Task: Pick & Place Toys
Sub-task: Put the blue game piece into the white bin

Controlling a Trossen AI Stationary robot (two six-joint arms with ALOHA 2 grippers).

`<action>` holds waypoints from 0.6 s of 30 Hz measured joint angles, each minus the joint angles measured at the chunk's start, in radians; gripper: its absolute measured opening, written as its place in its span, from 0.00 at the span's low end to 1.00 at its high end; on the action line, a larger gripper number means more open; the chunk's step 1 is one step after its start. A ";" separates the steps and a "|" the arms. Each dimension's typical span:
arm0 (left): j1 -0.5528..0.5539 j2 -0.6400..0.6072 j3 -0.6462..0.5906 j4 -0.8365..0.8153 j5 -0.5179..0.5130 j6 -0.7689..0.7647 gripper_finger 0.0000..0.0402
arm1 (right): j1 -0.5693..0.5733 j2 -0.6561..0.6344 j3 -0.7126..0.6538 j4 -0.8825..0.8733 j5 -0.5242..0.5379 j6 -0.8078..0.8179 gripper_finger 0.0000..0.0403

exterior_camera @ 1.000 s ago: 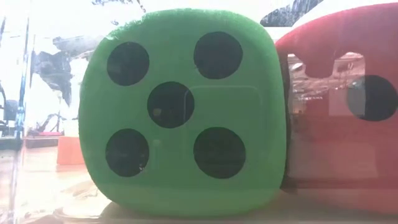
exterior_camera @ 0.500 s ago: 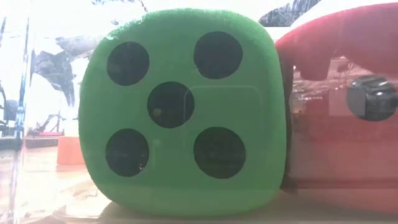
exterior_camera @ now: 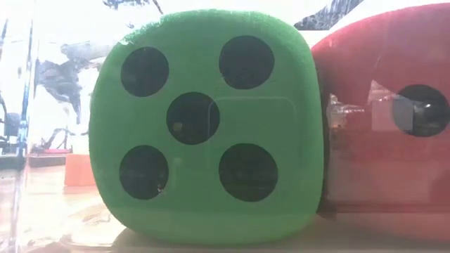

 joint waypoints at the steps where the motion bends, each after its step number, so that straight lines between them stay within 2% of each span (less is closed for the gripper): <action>1: 0.000 0.000 -0.002 0.000 0.001 -0.007 0.96 | 0.001 0.000 0.000 0.000 -0.001 -0.004 0.33; 9: 0.000 -0.001 -0.002 0.007 0.004 -0.015 0.96 | 0.004 0.000 0.001 0.000 -0.003 -0.006 0.34; 18: 0.000 -0.001 -0.002 0.015 0.004 -0.007 0.96 | 0.014 0.000 0.001 0.000 -0.011 0.013 0.54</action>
